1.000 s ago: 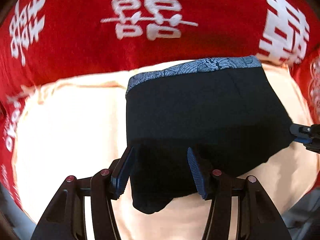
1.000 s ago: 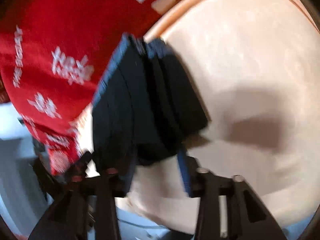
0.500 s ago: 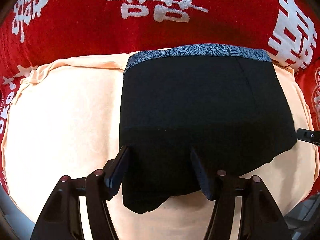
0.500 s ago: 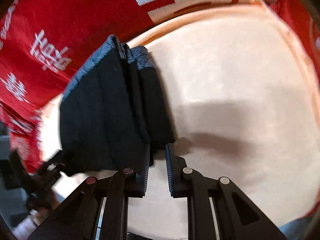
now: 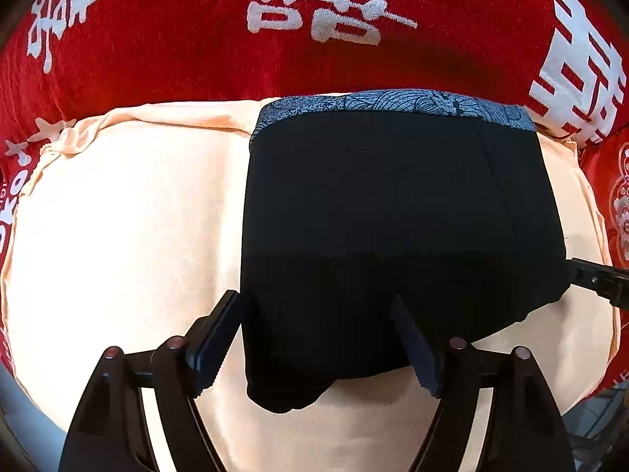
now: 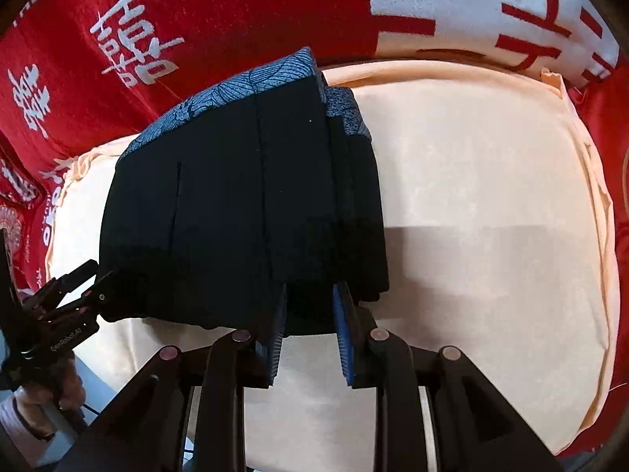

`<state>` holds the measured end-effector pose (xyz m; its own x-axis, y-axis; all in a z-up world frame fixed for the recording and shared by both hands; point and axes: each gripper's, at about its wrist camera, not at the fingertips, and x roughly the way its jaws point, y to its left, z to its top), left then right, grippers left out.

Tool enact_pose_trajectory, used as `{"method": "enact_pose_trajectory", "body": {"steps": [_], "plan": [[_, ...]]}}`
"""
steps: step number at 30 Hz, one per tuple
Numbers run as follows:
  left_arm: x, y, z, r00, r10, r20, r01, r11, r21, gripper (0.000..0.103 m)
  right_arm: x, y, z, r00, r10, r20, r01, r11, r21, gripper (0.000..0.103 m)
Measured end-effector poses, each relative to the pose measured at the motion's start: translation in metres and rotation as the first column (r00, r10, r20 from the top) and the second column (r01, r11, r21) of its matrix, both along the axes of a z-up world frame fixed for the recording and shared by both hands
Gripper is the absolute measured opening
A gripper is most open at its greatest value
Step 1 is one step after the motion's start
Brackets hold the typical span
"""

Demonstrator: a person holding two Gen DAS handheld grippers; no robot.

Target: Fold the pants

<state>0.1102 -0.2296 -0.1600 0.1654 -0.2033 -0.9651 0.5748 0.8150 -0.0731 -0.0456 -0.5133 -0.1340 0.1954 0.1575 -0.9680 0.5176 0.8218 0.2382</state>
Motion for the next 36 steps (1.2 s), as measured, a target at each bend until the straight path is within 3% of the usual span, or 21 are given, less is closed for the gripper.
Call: {"method": "enact_pose_trajectory", "body": {"steps": [3,12,22,26,30,34,36], "plan": [[-0.001,-0.002,0.005,1.000,-0.005,-0.003,0.005,1.000,0.017,0.079,-0.003,-0.001,-0.003,0.999,0.001,-0.035,-0.001,1.000,-0.016,0.038],[0.002,0.000,0.012,1.000,-0.016,-0.027,0.017,0.999,0.044,0.079,-0.003,0.003,-0.002,0.998,0.000,-0.058,-0.003,0.999,-0.053,0.038],[0.023,0.015,0.019,0.997,-0.043,-0.068,0.044,0.999,0.011,0.079,-0.013,0.016,0.002,0.992,-0.015,-0.124,0.004,0.996,-0.086,0.039],[0.032,0.020,0.020,0.994,-0.065,-0.089,0.067,0.998,0.016,0.079,-0.023,0.025,0.004,0.986,-0.030,-0.161,0.017,0.996,-0.083,0.050],[0.038,0.028,0.025,0.990,-0.090,-0.111,0.089,0.996,-0.012,0.079,-0.034,0.036,0.009,0.984,-0.066,-0.166,0.054,0.996,-0.077,0.069],[0.042,0.039,0.032,0.988,-0.071,-0.135,0.065,0.997,-0.047,0.079,-0.044,0.051,0.012,0.977,-0.119,-0.176,0.112,0.992,-0.053,0.072],[0.046,0.045,0.035,0.986,-0.061,-0.153,0.053,0.997,-0.060,0.079,-0.048,0.057,0.014,0.977,-0.133,-0.168,0.126,0.991,-0.051,0.080]]}}
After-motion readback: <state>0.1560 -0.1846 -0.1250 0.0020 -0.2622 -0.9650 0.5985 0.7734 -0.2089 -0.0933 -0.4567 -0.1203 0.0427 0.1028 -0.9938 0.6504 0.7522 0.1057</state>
